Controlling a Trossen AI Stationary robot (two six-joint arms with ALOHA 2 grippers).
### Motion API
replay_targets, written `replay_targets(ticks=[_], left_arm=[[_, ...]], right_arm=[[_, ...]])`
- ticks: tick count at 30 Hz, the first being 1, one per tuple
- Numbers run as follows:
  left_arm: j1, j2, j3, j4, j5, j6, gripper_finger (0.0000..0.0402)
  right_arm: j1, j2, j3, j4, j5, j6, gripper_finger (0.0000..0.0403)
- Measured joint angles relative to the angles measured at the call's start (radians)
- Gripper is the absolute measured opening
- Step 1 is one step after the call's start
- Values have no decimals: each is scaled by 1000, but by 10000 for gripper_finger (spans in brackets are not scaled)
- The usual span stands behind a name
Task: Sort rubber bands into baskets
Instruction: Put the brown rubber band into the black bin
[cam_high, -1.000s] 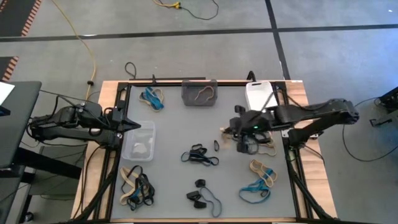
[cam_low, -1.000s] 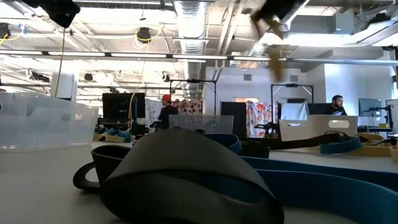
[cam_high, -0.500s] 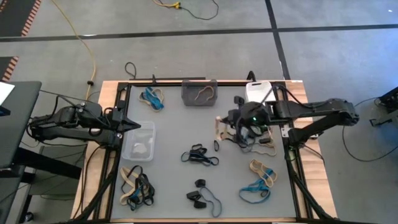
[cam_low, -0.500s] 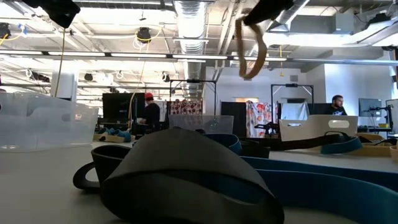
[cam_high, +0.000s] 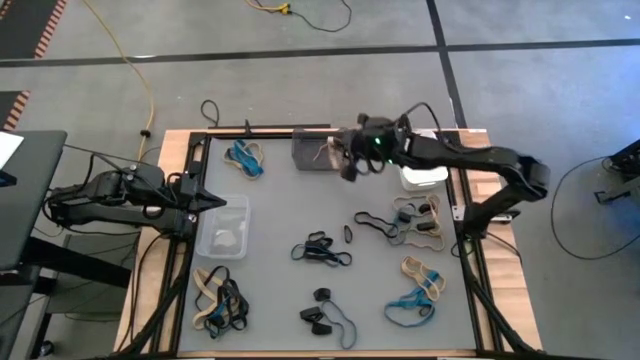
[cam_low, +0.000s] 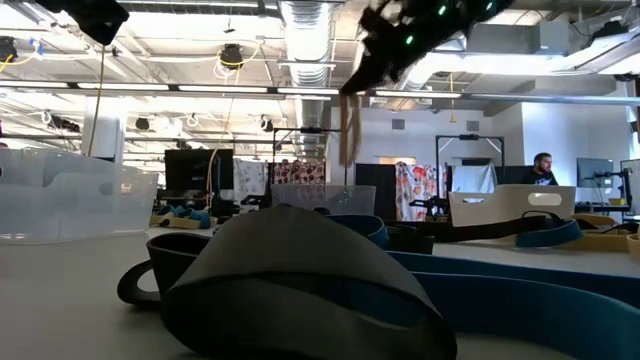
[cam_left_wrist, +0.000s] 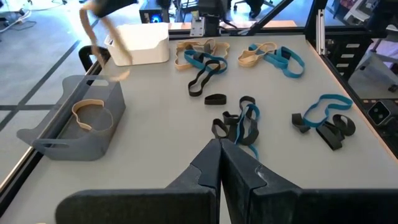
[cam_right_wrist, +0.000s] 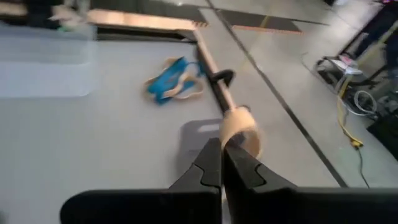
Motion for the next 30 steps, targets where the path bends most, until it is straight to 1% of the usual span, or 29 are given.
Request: replay_targets(ticks=[3,7,10,14,17,22,25,28,30], left_arm=[[0,0,0,0,0,0,0],[0,0,0,0,0,0,0],[0,0,0,0,0,0,0],[0,0,0,0,0,0,0],[0,0,0,0,0,0,0],[0,0,0,0,0,0,0],[0,0,0,0,0,0,0],[0,0,0,0,0,0,0],[0,0,0,0,0,0,0]], right_arm=[[-63,62,0,113,-60,4,27],[-128,146,0,221,-121,36,27],[-163,201,12,249,-153,54,27],[-190,278,47,246,-166,62,27],[-197,329,75,231,-213,94,31],[-189,364,103,174,-224,104,47],[-182,356,119,93,-225,104,56],[-179,333,138,-40,-224,104,65],[-179,316,147,-119,-205,106,76]])
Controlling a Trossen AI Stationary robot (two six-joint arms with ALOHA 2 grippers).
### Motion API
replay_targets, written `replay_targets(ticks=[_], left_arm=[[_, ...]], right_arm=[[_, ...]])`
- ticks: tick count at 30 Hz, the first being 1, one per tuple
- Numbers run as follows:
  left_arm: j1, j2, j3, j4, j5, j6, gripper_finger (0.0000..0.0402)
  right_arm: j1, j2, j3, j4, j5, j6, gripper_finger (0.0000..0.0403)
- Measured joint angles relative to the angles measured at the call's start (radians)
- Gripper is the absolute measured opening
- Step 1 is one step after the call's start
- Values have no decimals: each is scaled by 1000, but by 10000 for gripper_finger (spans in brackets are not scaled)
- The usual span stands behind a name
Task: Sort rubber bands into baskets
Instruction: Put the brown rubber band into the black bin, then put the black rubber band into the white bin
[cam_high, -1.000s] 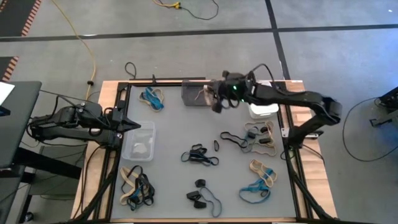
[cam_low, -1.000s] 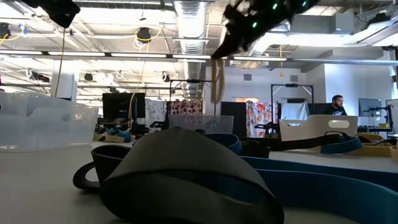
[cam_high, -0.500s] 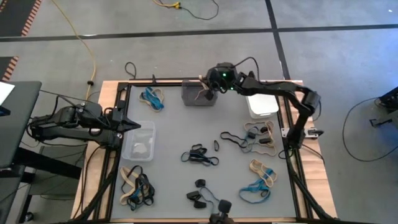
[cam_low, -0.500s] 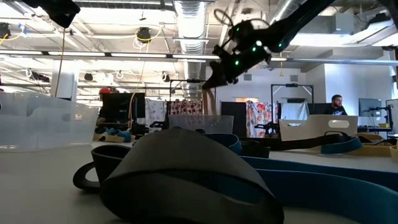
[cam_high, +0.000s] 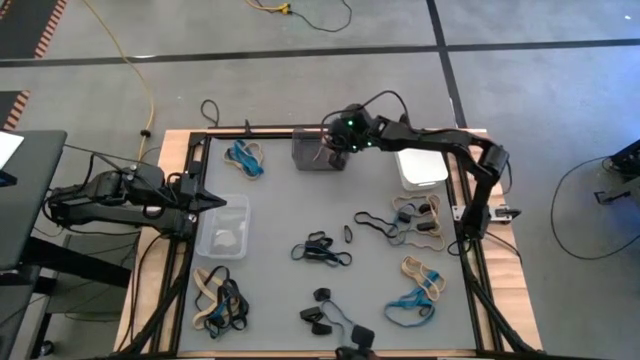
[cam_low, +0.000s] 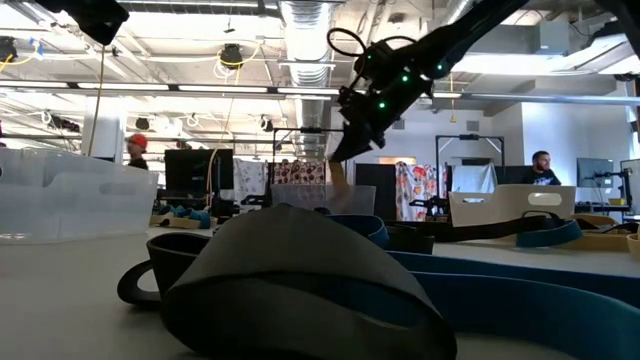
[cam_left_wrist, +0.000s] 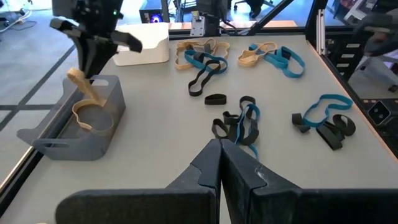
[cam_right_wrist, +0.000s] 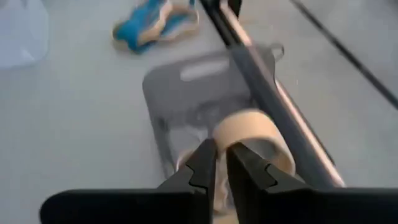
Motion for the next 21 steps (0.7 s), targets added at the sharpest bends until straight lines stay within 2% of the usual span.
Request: replay_targets(ticks=[12,17,21], left_arm=[[0,0,0,0,0,0,0],[0,0,0,0,0,0,0],[0,0,0,0,0,0,0]], right_arm=[[19,-162,2,-367,31,1,219],[78,-233,-16,-606,30,0,231],[147,-271,-82,-696,30,39,224]])
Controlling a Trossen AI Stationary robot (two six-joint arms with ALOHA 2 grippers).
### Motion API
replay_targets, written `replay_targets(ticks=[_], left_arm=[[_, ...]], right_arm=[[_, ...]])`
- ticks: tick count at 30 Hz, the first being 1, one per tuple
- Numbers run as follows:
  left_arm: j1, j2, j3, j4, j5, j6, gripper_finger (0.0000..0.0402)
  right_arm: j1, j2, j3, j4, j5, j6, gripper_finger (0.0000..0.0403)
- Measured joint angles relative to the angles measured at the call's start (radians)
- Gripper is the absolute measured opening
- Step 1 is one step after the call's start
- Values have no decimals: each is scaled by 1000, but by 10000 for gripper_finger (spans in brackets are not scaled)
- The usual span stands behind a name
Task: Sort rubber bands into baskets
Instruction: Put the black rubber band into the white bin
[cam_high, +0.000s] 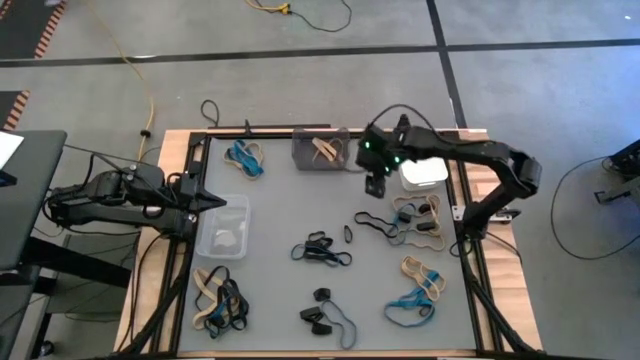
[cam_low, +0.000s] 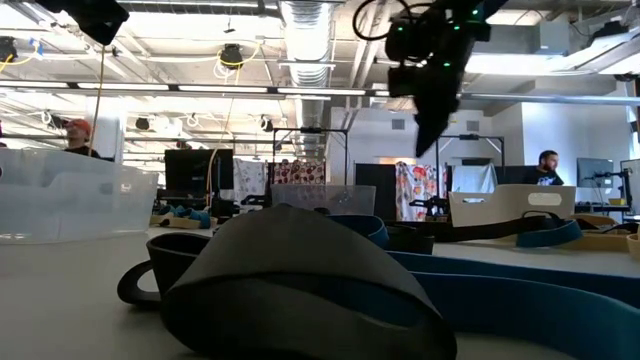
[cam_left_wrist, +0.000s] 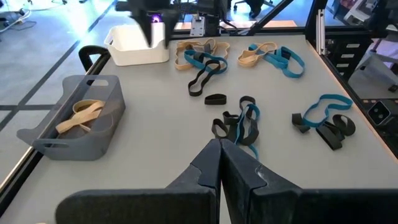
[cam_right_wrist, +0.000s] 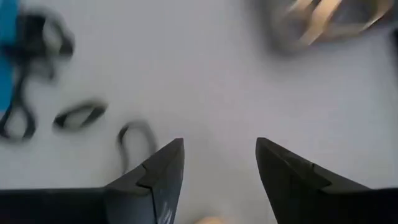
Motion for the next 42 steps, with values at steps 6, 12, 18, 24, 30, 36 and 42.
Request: replay_targets(ticks=[6,12,18,24,30,36,42], left_arm=[[0,0,0,0,0,0,0],[0,0,0,0,0,0,0],[0,0,0,0,0,0,0],[0,0,0,0,0,0,0],[0,0,0,0,0,0,0],[0,0,0,0,0,0,0],[0,0,0,0,0,0,0]], right_arm=[[112,-29,-137,26,20,72,215],[217,-25,-256,124,22,152,213],[294,-25,-339,212,104,217,212],[329,-25,-394,283,209,256,212],[324,-25,-435,341,244,267,212],[300,-25,-486,397,237,268,203],[312,11,-494,414,207,266,145]])
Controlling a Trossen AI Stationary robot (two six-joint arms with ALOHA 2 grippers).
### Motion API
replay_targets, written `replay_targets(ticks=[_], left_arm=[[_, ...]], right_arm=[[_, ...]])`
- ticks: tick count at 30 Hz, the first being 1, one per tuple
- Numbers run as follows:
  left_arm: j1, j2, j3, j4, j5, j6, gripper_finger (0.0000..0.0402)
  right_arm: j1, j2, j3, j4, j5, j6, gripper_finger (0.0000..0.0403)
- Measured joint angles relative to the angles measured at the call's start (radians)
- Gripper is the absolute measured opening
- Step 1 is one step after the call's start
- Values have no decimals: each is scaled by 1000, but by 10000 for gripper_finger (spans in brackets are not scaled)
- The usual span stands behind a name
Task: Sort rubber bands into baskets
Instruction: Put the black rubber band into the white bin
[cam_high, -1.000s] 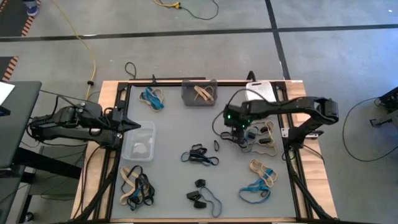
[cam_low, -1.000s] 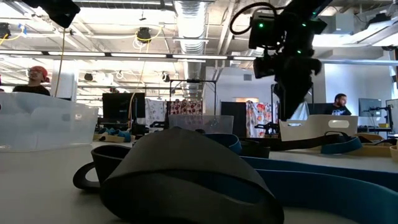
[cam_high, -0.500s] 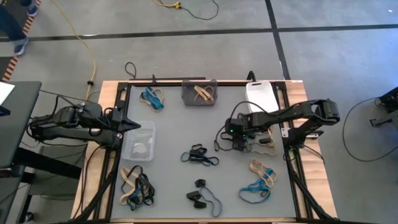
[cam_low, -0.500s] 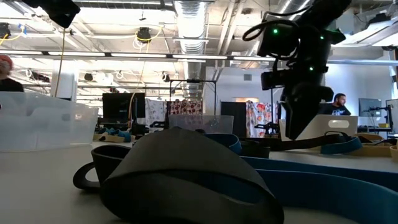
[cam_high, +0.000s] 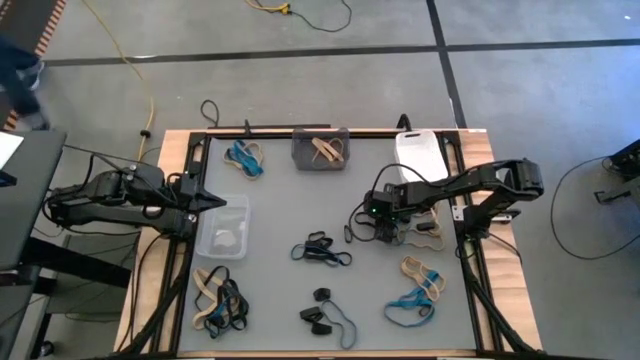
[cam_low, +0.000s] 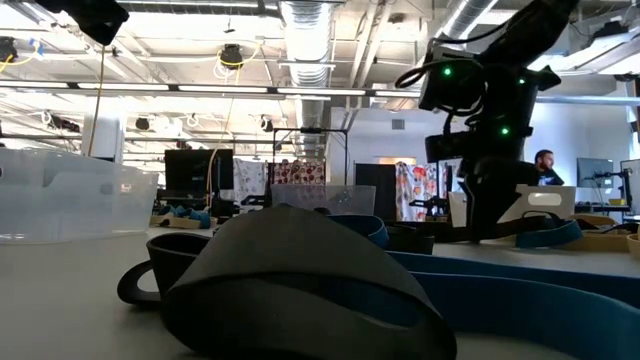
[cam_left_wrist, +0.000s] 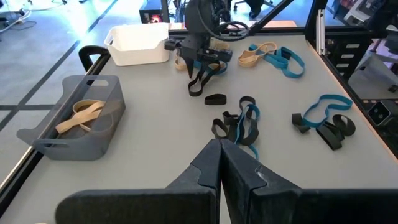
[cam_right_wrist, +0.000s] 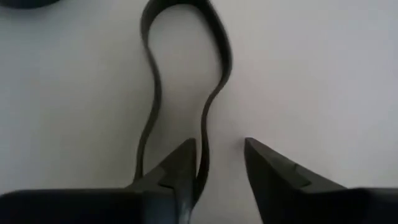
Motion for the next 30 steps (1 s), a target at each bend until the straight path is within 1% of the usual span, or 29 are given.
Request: replay_targets(ticks=[3,6,7,9,13,16,19,24,26,30], left_arm=[[0,0,0,0,0,0,0],[0,0,0,-1,0,0,0],[0,0,0,-1,0,0,0],[0,0,0,-1,0,0,0],[0,0,0,-1,0,0,0],[0,0,0,-1,0,0,0],[0,0,0,-1,0,0,0],[0,0,0,-1,0,0,0],[0,0,0,-1,0,0,0],[0,0,0,-1,0,0,0]], right_arm=[[16,12,5,4,9,-38,95],[40,5,22,-4,74,-72,33],[44,-2,35,-11,105,-87,23],[42,-32,72,-24,169,-106,22],[6,-77,155,-116,241,-139,27],[-29,-124,219,-181,344,-161,23],[-80,-175,277,-258,462,-168,23],[-211,-259,363,-376,590,-179,23],[-281,-284,382,-414,613,-190,23],[-435,-317,391,-458,598,-221,23]])
